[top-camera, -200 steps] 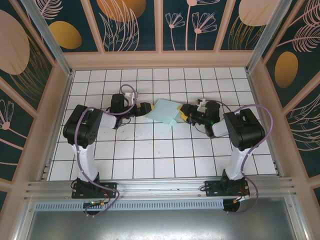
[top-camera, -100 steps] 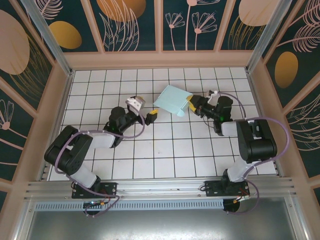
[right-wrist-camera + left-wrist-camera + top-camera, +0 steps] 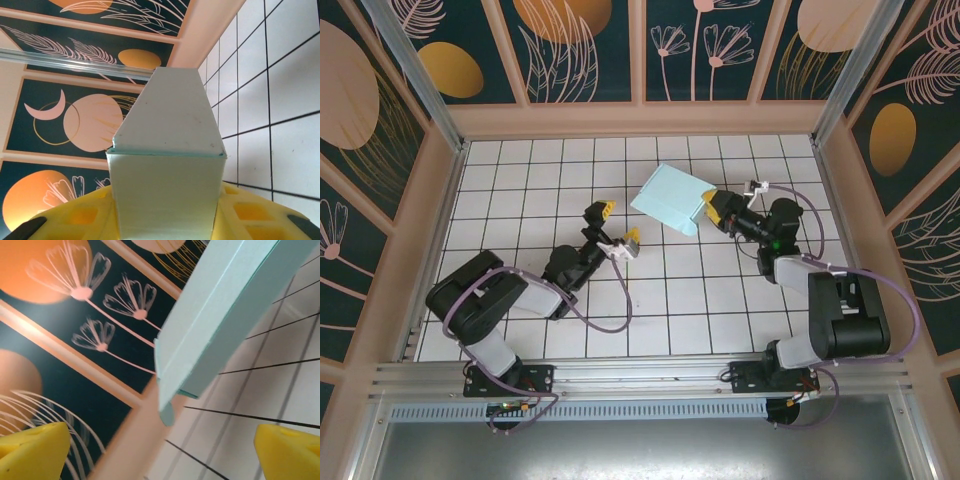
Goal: Fold the paper box
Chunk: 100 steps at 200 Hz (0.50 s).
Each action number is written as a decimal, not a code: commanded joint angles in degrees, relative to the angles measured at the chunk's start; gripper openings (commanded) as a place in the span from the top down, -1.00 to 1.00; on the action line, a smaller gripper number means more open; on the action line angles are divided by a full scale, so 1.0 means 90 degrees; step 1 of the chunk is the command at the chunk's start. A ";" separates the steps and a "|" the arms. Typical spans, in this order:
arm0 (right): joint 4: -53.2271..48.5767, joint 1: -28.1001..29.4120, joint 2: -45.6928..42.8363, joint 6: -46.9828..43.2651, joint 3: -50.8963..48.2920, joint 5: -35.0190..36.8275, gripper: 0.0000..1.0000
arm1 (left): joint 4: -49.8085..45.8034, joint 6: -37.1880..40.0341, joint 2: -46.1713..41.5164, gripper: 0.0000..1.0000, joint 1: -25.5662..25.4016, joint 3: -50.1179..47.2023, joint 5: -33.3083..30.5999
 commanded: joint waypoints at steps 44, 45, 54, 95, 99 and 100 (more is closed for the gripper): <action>-0.0096 0.0080 -0.0877 0.0490 -0.0391 -0.0253 0.23 | 0.1331 0.1599 0.0903 -0.84 -0.0248 0.0667 -0.0355; -0.0095 0.0080 -0.0882 0.0494 -0.0395 -0.0259 0.23 | 0.1332 0.1595 0.0908 -0.84 -0.0253 0.0677 -0.0354; -0.0117 0.0132 -0.0897 0.0522 -0.0398 -0.0298 0.22 | 0.1367 0.1597 0.0948 -0.83 -0.0261 0.0741 -0.0316; -0.0171 0.0203 -0.0879 0.0575 -0.0477 -0.0352 0.24 | 0.1581 0.1568 0.1018 -0.64 -0.0276 0.0823 -0.0374; -0.0169 0.0214 -0.0869 0.0583 -0.0475 -0.0360 0.24 | 0.1567 0.1561 0.1017 -0.62 -0.0276 0.0824 -0.0377; -0.0165 0.0215 -0.0869 0.0584 -0.0476 -0.0361 0.24 | 0.1567 0.1566 0.1019 -0.62 -0.0277 0.0824 -0.0369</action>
